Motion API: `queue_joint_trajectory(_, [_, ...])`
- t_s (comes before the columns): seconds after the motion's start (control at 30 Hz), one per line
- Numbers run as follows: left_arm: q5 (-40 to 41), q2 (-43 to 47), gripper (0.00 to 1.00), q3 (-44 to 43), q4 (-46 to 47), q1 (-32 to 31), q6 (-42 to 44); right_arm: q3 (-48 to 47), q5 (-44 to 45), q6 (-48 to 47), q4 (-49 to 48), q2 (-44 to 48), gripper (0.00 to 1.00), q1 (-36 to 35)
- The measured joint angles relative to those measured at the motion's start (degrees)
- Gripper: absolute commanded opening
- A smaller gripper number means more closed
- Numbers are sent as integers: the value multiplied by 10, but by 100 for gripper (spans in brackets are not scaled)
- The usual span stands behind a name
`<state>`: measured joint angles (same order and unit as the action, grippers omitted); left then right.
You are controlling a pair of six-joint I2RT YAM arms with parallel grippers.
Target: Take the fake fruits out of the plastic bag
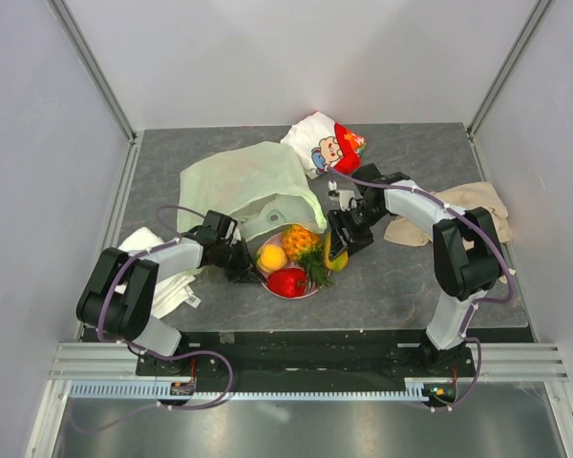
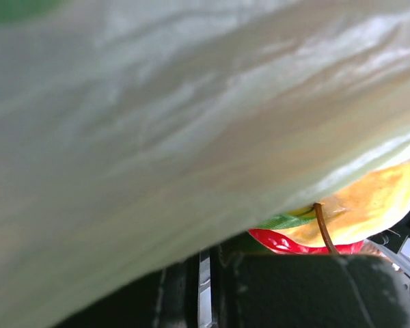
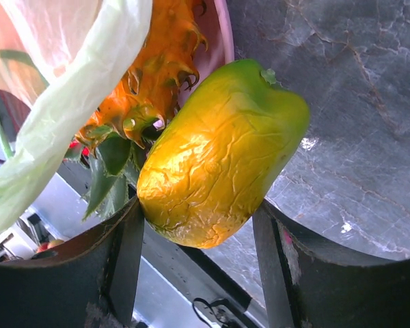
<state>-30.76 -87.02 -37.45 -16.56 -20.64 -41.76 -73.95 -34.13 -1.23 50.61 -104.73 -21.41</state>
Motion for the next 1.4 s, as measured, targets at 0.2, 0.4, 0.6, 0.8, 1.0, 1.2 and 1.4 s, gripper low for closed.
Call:
queue_joint_trajectory(0.2, [-2,0,2,2,3,1,-7,7,4,35,-10,9,23,-3])
queue_joint_trajectory(0.4, [-5,-1,2,3,5,2,-7,7,1,40,-13,9,22,-5])
queue_joint_trajectory(0.6, [-10,-3,2,3,6,4,-7,8,4,40,-12,12,26,-16])
queue_joint_trajectory(0.8, [-11,-5,2,3,10,4,-7,23,-17,44,-19,9,36,-33])
queue_joint_trajectory(1.0, [-16,-9,2,3,25,2,-7,29,-30,45,-38,-17,55,-46])
queue_joint_trajectory(1.2, [-17,-13,2,3,29,0,-7,29,-22,39,-30,-19,98,-38])
queue_joint_trajectory(1.4, [-17,-14,13,-9,10,4,11,21,-13,12,-1,-17,98,-17])
